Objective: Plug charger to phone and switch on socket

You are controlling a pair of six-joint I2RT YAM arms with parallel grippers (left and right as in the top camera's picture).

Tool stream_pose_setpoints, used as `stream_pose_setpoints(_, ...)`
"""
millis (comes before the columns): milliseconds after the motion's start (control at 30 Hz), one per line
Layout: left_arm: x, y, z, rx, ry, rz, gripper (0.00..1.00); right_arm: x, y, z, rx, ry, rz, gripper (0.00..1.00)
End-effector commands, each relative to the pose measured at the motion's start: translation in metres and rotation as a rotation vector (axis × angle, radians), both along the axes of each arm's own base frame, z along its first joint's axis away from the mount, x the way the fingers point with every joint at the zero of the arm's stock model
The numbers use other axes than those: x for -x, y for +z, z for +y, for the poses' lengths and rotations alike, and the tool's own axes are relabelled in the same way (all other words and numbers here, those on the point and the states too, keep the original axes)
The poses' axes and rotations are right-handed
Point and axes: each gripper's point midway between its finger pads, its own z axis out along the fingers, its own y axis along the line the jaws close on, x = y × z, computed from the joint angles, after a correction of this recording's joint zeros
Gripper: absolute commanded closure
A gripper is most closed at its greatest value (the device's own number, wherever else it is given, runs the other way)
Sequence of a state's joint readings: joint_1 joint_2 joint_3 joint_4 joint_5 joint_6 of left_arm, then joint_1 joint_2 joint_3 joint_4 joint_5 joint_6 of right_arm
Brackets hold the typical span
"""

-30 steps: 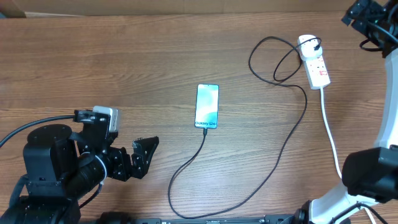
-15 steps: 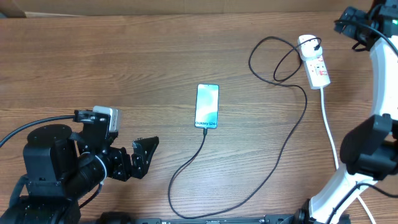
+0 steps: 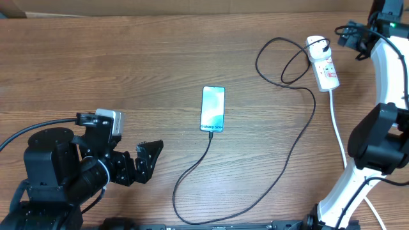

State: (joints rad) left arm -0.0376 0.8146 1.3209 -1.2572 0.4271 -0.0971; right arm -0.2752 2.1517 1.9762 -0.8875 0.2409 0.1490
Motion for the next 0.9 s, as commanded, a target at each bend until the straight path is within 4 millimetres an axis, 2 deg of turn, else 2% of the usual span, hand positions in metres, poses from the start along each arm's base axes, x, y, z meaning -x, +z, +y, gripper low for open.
stream_pose_setpoints(0, 0.001, 0.004, -0.002, -0.002, -0.019, -0.019, 0.0, 0.009, -0.029, -0.005, -0.001, -0.009, 0.062, 0.0)
stream_pose_setpoints(167, 0.001, 0.004, -0.002, -0.002, -0.019, -0.018, 0.0, 0.016, -0.048, -0.013, -0.006, -0.027, 0.075, 0.0)
stream_pose_setpoints(433, 0.001, 0.004, -0.002, -0.002, -0.019, -0.018, 0.0, 0.024, -0.065, -0.026, -0.01, -0.054, 0.077, 0.0)
stream_pose_setpoints(667, 0.001, 0.004, -0.002, -0.002, -0.019, -0.019, 0.0, 0.013, -0.068, -0.003, -0.131, 0.021, 0.031, 0.0)
stream_pose_setpoints(867, 0.001, 0.004, -0.002, -0.002, -0.019, -0.018, 0.0, 0.013, -0.068, -0.003, -0.13, 0.021, 0.032, 0.0)
